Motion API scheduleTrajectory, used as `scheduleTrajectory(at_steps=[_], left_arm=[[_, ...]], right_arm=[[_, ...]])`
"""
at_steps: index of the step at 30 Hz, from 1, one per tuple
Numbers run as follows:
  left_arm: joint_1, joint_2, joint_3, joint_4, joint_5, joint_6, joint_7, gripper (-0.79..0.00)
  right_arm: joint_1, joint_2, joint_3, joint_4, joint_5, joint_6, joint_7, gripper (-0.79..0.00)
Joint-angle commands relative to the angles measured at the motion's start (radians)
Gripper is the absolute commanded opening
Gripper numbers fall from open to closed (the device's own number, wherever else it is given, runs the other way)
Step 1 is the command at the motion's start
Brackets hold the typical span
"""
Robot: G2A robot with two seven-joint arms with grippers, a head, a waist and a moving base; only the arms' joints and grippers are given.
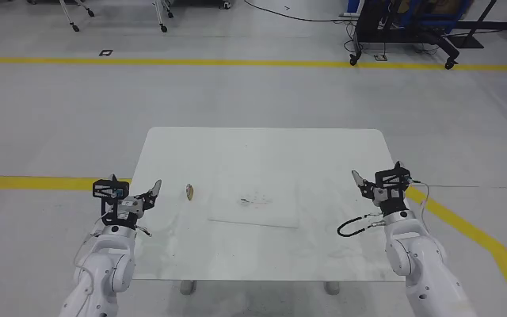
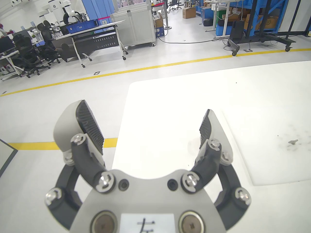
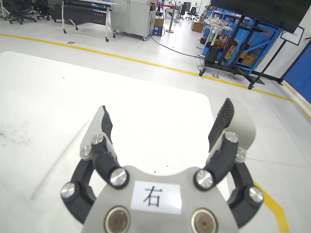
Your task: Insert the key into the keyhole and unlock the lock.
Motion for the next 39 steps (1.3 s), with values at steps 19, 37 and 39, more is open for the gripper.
scheduleTrajectory(at_steps=[19,37,39], left_arm=[[0.0,0.0,0.0,0.0,0.0,0.0,0.0,0.0],[0.0,0.0,0.0,0.0,0.0,0.0,0.0,0.0],[0.0,0.0,0.0,0.0,0.0,0.0,0.0,0.0]], right_arm=[[0.284,-0.036,-0.349,0.201,0.03,-0.282,0.207,0.0],[0.588,-0.092,-0.627,0.555,0.076,-0.673,0.167,-0.265],[0.639,-0.111,-0.677,0.617,0.092,-0.696,0.16,-0.428]])
